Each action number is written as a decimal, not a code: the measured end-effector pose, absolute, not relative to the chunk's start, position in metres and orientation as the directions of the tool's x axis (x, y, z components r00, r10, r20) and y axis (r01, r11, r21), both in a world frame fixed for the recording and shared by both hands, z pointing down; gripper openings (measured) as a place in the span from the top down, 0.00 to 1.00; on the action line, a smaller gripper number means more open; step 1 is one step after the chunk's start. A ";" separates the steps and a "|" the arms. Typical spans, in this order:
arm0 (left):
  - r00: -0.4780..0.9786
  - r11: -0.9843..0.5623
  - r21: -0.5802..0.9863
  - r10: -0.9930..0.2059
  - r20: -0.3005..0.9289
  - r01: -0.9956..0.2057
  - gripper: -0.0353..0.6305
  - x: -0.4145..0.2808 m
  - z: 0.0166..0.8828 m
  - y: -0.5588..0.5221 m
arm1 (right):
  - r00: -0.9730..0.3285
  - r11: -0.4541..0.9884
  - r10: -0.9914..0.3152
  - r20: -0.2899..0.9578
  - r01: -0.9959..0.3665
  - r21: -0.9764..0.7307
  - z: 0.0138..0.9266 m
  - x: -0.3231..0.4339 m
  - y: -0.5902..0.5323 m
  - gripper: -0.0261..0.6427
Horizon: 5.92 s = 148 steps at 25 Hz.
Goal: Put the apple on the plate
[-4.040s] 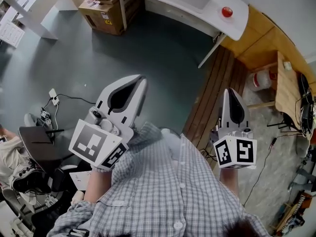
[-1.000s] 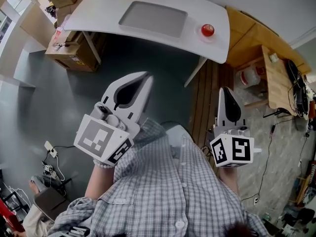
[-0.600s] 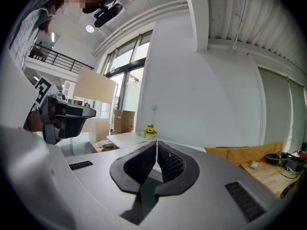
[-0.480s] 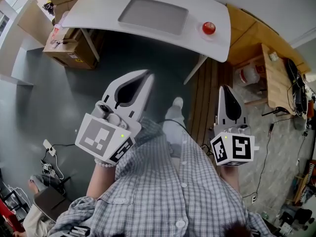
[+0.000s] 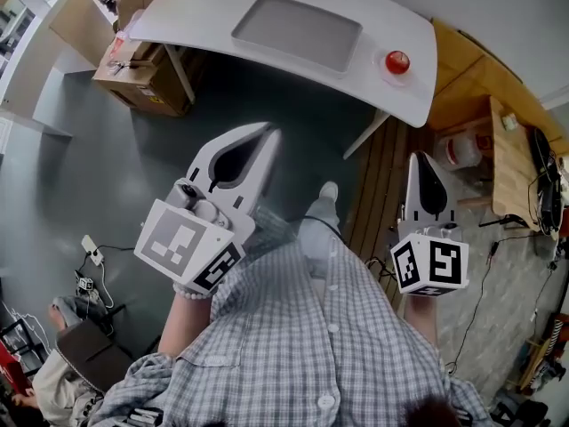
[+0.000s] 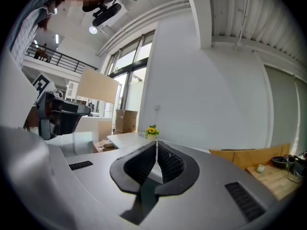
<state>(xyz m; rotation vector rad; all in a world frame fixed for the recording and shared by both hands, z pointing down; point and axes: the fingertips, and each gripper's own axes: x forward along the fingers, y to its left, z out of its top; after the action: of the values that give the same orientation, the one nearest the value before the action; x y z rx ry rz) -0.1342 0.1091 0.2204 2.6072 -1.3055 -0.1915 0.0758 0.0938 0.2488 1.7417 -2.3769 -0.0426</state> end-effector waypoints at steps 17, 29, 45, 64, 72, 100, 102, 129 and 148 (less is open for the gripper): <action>0.570 -0.539 0.248 -0.819 0.070 -0.805 0.93 -0.088 0.241 0.030 | -0.349 0.376 -0.913 0.211 -0.921 0.103 0.275 0.108 -0.009 0.92; 0.523 -0.490 0.267 -0.850 0.066 -0.830 0.93 -0.039 0.243 -0.055 | -0.388 0.417 -0.893 0.230 -0.904 0.092 0.282 0.158 -0.102 0.92; 0.537 -0.499 0.288 -0.841 0.067 -0.817 0.93 0.031 0.248 -0.136 | -0.381 0.405 -0.897 0.223 -0.911 0.072 0.289 0.226 -0.164 0.92; 0.594 -0.480 0.417 -0.778 0.205 -0.772 0.93 0.072 0.310 -0.172 | -0.297 0.318 -0.896 0.331 -0.948 0.011 0.332 0.272 -0.160 0.92; 0.610 -0.438 0.486 -0.741 0.282 -0.756 0.93 0.084 0.341 -0.215 | -0.279 0.287 -0.884 0.376 -0.957 -0.035 0.355 0.278 -0.183 0.92; 0.570 -0.295 0.489 -0.362 0.738 -0.821 0.79 0.127 0.528 -0.274 | -0.248 0.233 -0.669 0.700 -0.965 -0.118 0.499 0.283 -0.257 0.92; 0.563 -0.262 0.499 -0.350 0.749 -0.826 0.79 0.127 0.537 -0.274 | -0.259 0.237 -0.645 0.719 -0.962 -0.134 0.507 0.281 -0.258 0.92; 0.574 -0.125 0.564 -0.287 0.767 -0.816 0.85 0.126 0.567 -0.279 | -0.357 -0.007 -0.487 0.797 -0.911 -0.412 0.556 0.267 -0.254 0.86; 0.547 -0.062 0.554 -0.282 0.788 -0.830 0.86 0.128 0.541 -0.265 | -0.365 -0.030 -0.492 0.790 -0.900 -0.434 0.526 0.271 -0.238 0.89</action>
<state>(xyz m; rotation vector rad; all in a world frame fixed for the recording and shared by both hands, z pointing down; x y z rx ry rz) 0.1276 -0.2646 0.5413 1.6207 -0.9600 0.5877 0.2714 -0.2380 0.5258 1.4577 -1.8499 1.3655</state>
